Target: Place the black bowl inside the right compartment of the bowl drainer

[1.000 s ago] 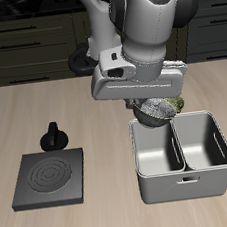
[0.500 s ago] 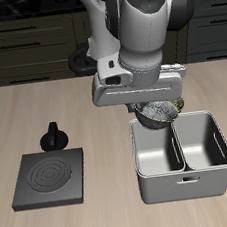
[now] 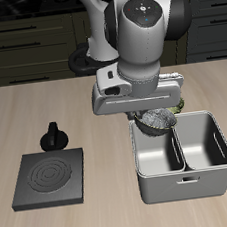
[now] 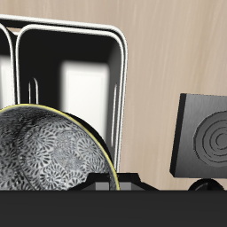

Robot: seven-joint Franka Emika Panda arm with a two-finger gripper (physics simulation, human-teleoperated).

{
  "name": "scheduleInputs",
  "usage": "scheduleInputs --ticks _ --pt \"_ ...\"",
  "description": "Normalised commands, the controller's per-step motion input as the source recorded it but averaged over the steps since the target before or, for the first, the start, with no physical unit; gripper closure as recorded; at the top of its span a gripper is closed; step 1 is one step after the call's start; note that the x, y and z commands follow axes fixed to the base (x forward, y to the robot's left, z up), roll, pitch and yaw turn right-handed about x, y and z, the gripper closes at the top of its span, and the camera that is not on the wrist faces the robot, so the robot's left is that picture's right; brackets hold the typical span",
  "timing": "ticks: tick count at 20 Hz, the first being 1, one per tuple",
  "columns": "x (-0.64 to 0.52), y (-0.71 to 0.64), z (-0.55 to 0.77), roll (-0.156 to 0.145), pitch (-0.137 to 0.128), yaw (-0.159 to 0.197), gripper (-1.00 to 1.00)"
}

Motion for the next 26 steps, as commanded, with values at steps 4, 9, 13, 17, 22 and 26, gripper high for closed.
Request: scheduleInputs --ticks 4,9,13,17,22,26 --pt "0.00 0.11 -0.27 0.015 0.031 0.018 1.00" --pt "-0.03 0.15 -0.16 0.026 0.018 0.020 1.00" --pt "-0.01 0.05 -0.11 0.003 0.013 0.008 1.00" --pt "0.04 -0.17 -0.13 -0.087 0.036 0.015 -1.00" --pt "-0.03 -0.04 -0.05 -0.011 0.015 0.005 -1.00" --pt "-0.08 -0.01 0.04 -0.009 -0.002 0.001 -1.00"
